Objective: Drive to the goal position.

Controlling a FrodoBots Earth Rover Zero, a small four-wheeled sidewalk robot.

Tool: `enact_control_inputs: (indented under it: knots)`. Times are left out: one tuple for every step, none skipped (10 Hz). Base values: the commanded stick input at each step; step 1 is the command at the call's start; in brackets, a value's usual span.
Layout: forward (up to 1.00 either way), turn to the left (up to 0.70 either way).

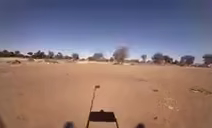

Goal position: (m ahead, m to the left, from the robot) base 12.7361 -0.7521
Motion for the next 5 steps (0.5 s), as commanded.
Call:
enact_control_inputs:
  knots:
    - [0.5, 0.0]
    - [0.5, 0.0]
    - [0.5, 0.0]
    - [0.5, 0.0]
    - [0.5, 0.0]
